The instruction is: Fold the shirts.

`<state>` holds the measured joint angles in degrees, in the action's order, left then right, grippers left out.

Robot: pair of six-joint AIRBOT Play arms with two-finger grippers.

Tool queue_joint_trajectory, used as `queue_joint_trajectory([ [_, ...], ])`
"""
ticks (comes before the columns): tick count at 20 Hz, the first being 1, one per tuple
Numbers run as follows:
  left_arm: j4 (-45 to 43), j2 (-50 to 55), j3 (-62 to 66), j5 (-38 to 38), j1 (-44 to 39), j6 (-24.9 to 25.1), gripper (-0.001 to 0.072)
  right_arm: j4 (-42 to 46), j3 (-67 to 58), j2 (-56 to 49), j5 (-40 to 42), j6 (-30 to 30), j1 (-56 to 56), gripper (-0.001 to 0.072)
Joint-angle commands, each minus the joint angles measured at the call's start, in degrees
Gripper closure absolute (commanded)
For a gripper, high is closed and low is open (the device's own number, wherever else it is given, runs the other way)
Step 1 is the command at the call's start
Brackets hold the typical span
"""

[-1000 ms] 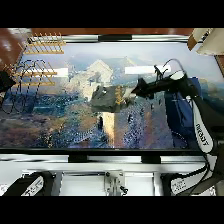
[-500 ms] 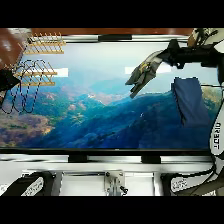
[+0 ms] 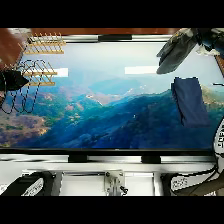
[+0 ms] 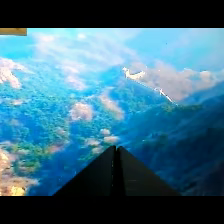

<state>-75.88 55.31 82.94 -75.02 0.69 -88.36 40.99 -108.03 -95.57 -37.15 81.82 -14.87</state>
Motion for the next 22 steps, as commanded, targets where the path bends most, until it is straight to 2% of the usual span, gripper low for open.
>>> queue_joint_trajectory([
  [1, 0.0, 0.1, 0.0, 0.0, -3.1, -0.3, 0.0677, 1.3, -0.1, -1.5, 13.3, -6.3, -0.4, 0.0648],
  [5, 0.0, 0.2, 0.0, 0.0, -6.5, -1.6, 0.0677, 9.7, -0.1, -5.7, 14.2, -7.2, -0.7, 0.0648],
  [9, 0.0, 0.5, 0.0, 0.1, -7.8, -2.4, 0.0677, 18.7, -0.1, -7.1, 6.1, -5.4, -3.2, 0.0647],
  [13, 0.0, 1.1, 0.0, 0.1, -7.8, -3.5, 0.0677, 20.7, -0.1, -4.3, -8.5, -3.7, -7.9, 0.0647],
  [17, 0.0, 1.2, 0.0, 0.0, -7.9, -3.5, 0.0677, 30.6, -0.1, 0.8, -22.0, 5.8, -11.0, 0.0647],
  [20, 0.0, 1.2, 0.0, 0.0, -7.9, -3.5, 0.0677, 42.6, -0.1, 3.1, -37.2, 13.2, -11.5, 0.0647],
  [22, 0.0, 1.2, 0.0, 0.0, -7.9, -3.4, 0.0677, 46.0, 0.0, 3.2, -46.7, 14.0, -11.5, 0.0647],
])
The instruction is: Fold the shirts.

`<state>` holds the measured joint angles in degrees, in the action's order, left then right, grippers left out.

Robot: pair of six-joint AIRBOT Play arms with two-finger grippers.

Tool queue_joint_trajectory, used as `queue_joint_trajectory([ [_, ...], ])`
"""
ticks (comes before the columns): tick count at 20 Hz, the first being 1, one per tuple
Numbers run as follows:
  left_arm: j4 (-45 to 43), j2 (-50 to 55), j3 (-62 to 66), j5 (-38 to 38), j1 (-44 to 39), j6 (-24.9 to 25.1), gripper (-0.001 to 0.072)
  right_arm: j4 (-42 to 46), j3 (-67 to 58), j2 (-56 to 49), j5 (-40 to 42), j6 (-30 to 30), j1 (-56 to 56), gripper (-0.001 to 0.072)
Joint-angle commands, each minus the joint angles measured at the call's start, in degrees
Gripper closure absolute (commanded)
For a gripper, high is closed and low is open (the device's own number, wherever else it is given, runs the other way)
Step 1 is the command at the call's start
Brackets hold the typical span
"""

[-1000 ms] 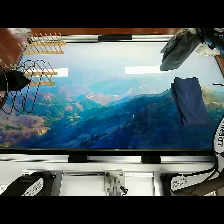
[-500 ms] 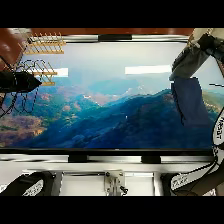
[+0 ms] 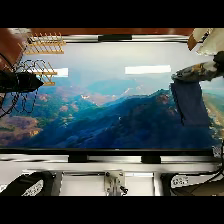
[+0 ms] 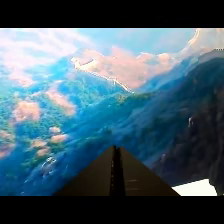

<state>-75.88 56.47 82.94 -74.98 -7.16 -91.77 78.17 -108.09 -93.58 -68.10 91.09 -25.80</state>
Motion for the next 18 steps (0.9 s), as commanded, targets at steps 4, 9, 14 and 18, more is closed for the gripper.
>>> queue_joint_trajectory([
  [4, 0.0, 0.0, 0.0, -0.1, 0.0, 0.2, 0.0677, 9.4, 4.2, 1.2, -20.9, 8.2, -0.5, 0.0646],
  [9, 0.0, 0.0, 0.0, -0.1, 0.0, 0.9, 0.0677, 9.1, 17.6, 1.2, -21.7, 13.2, -0.5, 0.0646],
  [14, 0.0, 0.0, 0.0, 0.0, 0.0, 0.8, 0.0677, 11.5, 23.2, 1.2, -18.0, 13.8, -0.5, 0.0285],
  [18, -0.1, 0.5, 0.0, 0.0, 0.0, 1.4, 0.0677, 15.3, 22.7, 3.9, -19.8, 13.7, -0.5, 0.0254],
])
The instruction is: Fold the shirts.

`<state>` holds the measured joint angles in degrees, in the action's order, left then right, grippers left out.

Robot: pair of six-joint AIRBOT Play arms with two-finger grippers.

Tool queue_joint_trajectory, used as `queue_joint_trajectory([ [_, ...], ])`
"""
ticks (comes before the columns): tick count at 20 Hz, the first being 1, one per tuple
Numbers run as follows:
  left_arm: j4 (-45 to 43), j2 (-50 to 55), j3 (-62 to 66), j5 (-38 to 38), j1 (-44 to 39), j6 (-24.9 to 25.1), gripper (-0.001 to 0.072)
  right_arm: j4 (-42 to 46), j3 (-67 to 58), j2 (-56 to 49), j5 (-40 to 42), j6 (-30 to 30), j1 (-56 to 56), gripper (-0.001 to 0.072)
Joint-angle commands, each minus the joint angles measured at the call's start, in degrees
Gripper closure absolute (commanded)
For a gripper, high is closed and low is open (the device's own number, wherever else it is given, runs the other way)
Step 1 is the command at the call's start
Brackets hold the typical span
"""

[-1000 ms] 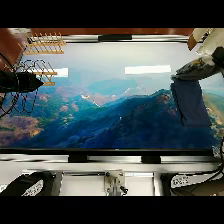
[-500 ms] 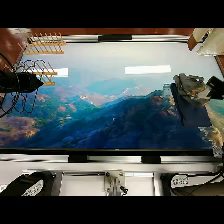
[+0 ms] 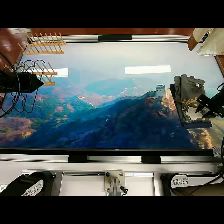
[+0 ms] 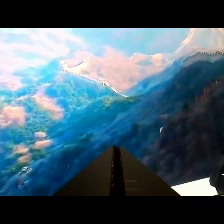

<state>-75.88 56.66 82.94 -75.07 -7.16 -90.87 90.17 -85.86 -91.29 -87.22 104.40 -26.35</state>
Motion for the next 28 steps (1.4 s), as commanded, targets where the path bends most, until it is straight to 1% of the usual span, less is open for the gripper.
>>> queue_joint_trajectory([
  [1, -0.1, 0.9, 0.0, 0.1, 0.0, 2.1, 0.0677, 4.3, -1.0, 3.0, -0.3, 0.4, 0.0, 0.0255],
  [2, -0.5, 1.8, 0.0, 0.0, 0.0, 4.2, 0.0678, 4.4, -3.5, 4.3, 1.7, 0.0, 0.0, 0.0255],
  [3, -1.5, 2.9, 0.1, 0.0, 0.0, 4.8, 0.0679, 2.8, -7.1, 5.7, 5.4, -1.6, 0.2, 0.0255],
  [4, -3.4, 4.6, 0.1, 0.0, 0.0, 4.9, 0.0679, 0.0, -10.5, 7.0, 10.0, -5.3, 0.9, 0.0256],
  [5, -6.0, 6.6, 0.3, -0.1, 0.0, 4.9, 0.0679, -2.4, -13.4, 8.5, 15.3, -9.5, 2.8, 0.026],
  [6, -9.7, 9.5, 0.8, -0.4, -0.3, 4.9, 0.068, -3.3, -15.2, 10.2, 19.5, -11.8, 6.0, 0.026],
  [7, -14.2, 13.1, 2.2, -2.3, -0.9, 4.5, 0.068, -2.8, -15.5, 11.6, 22.1, -12.5, 9.9, 0.026],
  [8, -18.4, 16.9, 4.2, -5.6, -1.9, 3.7, 0.068, -1.7, -15.5, 12.3, 21.6, -12.7, 14.4, 0.026],
  [9, -22.3, 20.7, 6.6, -10.0, -3.0, 2.3, 0.0676, -0.9, -15.4, 12.2, 18.2, -12.7, 19.4, 0.026],
  [10, -24.0, 24.3, 9.2, -14.5, -4.2, 1.6, 0.0483, -1.6, -14.4, 11.3, 14.8, -11.3, 23.9, 0.0249],
  [11, -24.0, 26.8, 10.9, -16.4, -5.2, -0.5, 0.0071, -3.9, -12.4, 10.1, 12.8, -9.5, 27.4, 0.0206],
  [12, -24.0, 28.4, 11.5, -16.1, -6.4, -1.6, -0.0013, -7.5, -9.9, 8.4, 11.3, -8.6, 30.4, 0.014],
  [14, -24.0, 30.5, 11.4, -14.7, -8.0, -1.6, -0.0013, -10.3, -6.3, 4.7, 7.7, -7.4, 34.0, 0.014],
  [16, -23.8, 31.7, 11.4, -15.2, -8.8, -1.6, -0.0013, -10.2, -5.9, 1.8, 5.2, -7.5, 36.1, 0.0141],
  [23, -22.5, 32.0, 11.4, -12.3, -9.9, -1.6, -0.0013, -10.3, -5.9, 0.7, 5.3, -7.8, 37.1, 0.014],
  [28, -22.1, 31.9, 11.2, -12.4, -10.0, -1.4, -0.0013, -10.3, -5.9, 0.7, 5.3, -7.8, 37.1, 0.014],
])
